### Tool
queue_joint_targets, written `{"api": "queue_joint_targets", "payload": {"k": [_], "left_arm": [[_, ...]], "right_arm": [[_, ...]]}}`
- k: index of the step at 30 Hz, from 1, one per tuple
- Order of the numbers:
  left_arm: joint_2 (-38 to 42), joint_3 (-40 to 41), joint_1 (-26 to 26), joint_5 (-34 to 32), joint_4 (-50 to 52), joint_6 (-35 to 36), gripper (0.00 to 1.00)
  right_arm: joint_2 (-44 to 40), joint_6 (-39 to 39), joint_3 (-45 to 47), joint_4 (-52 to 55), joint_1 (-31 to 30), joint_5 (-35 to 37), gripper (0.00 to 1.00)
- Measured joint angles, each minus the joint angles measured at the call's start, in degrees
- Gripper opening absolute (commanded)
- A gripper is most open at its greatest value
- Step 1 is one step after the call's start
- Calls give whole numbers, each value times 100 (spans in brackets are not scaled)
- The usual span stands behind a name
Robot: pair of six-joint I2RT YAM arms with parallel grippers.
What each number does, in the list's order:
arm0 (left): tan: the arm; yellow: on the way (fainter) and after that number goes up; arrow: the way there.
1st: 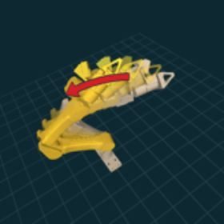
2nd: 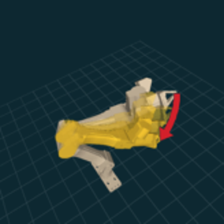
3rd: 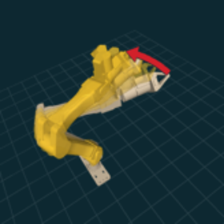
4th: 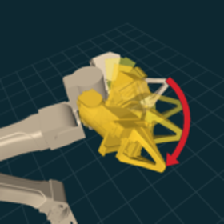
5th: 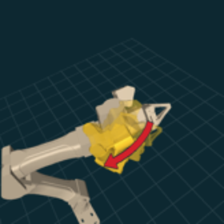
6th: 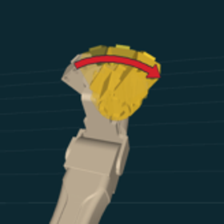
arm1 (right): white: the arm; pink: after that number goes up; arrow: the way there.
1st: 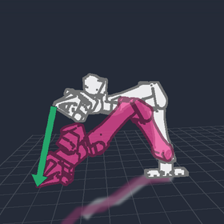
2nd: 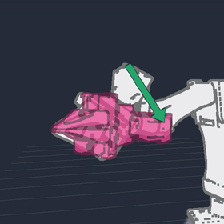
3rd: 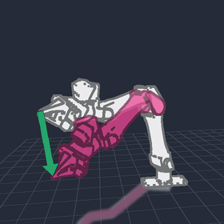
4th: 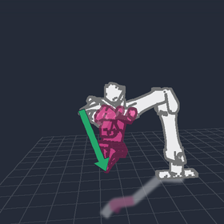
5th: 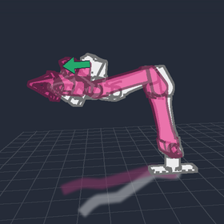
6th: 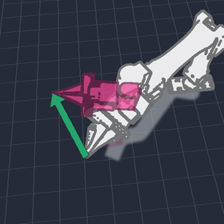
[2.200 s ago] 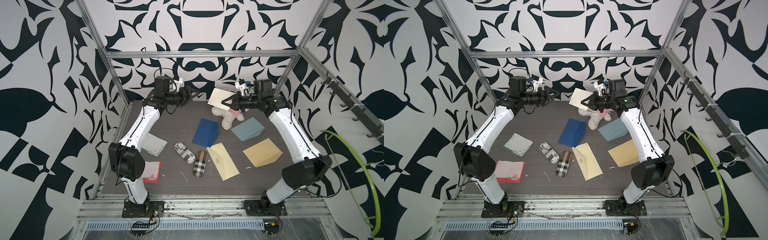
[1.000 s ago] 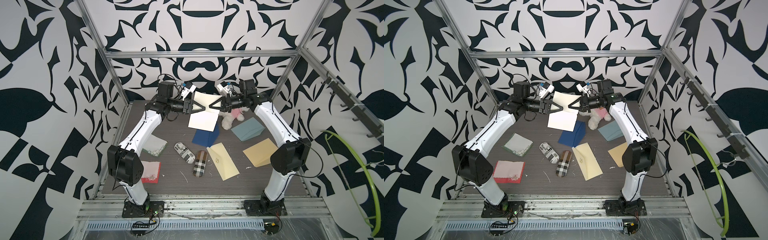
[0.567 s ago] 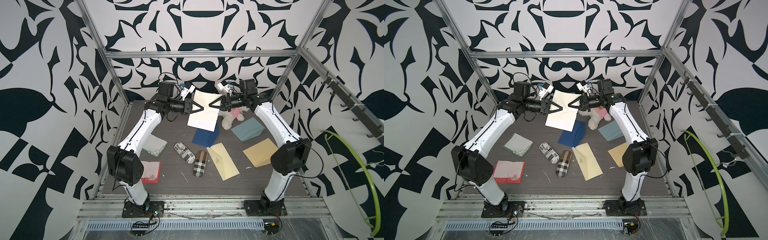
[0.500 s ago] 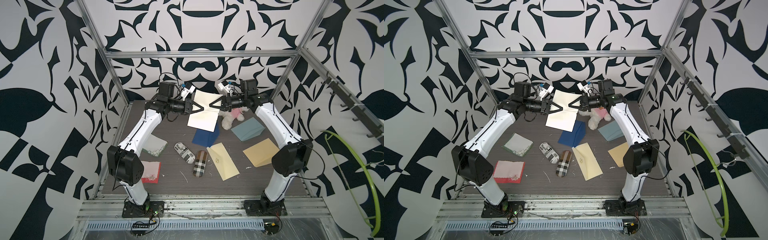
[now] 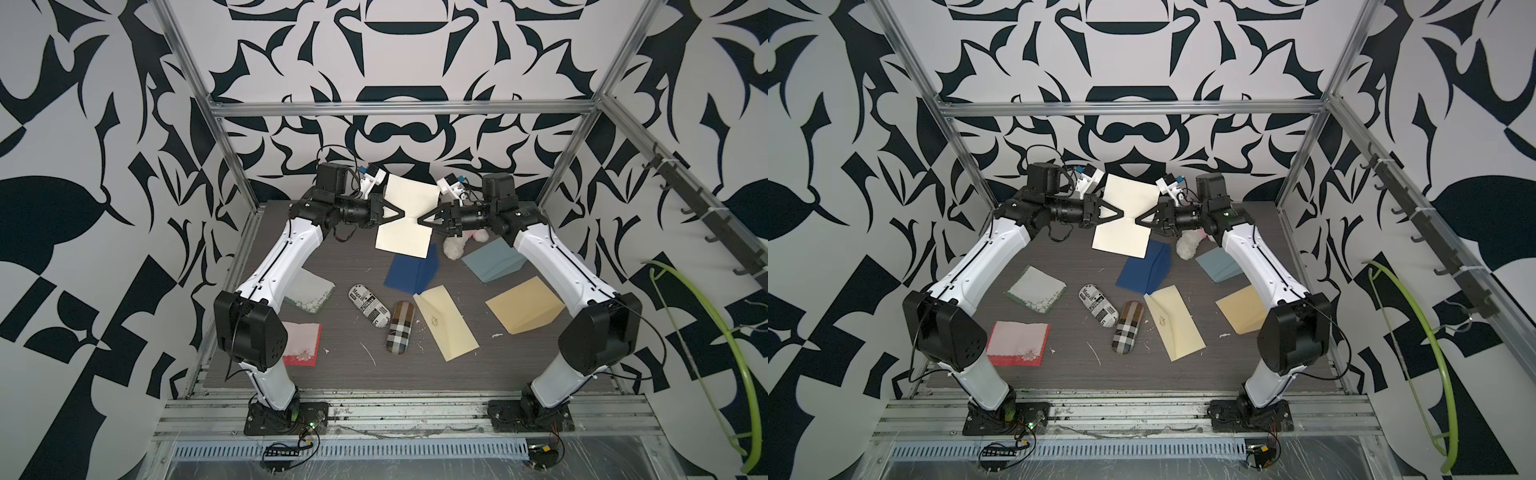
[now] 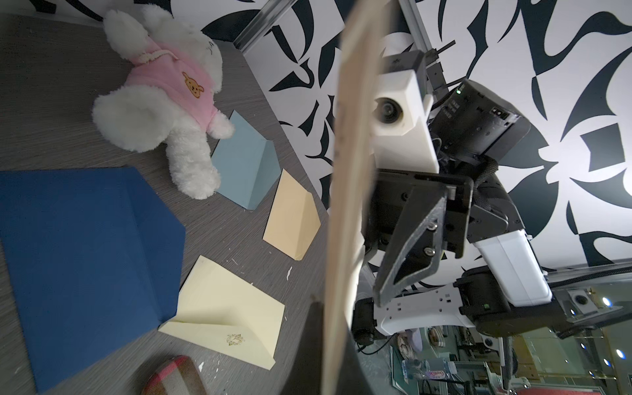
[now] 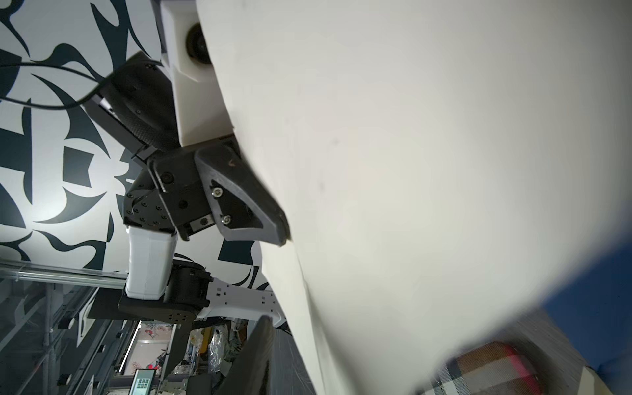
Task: Take the letter paper out of the envelope
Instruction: Unfold the letter paper.
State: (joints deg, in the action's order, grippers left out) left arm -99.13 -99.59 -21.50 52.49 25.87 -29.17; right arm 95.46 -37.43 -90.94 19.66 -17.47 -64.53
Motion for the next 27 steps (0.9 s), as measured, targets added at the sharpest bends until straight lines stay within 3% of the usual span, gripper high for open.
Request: {"api": "queue_joint_targets", "payload": {"k": [8,18,27], "left_arm": [[0,0,-7,-262,-9,-31,7],[37,72,-310,-1554,203,42,32],[151,116,-535,-2660,592,219,24]], "right_arm": [[-17,-313,15,-269,-103,597,1],[-245,-214,15,422,-461,2033,0],[-424,-59,13,990,-763,2844,0]]}}
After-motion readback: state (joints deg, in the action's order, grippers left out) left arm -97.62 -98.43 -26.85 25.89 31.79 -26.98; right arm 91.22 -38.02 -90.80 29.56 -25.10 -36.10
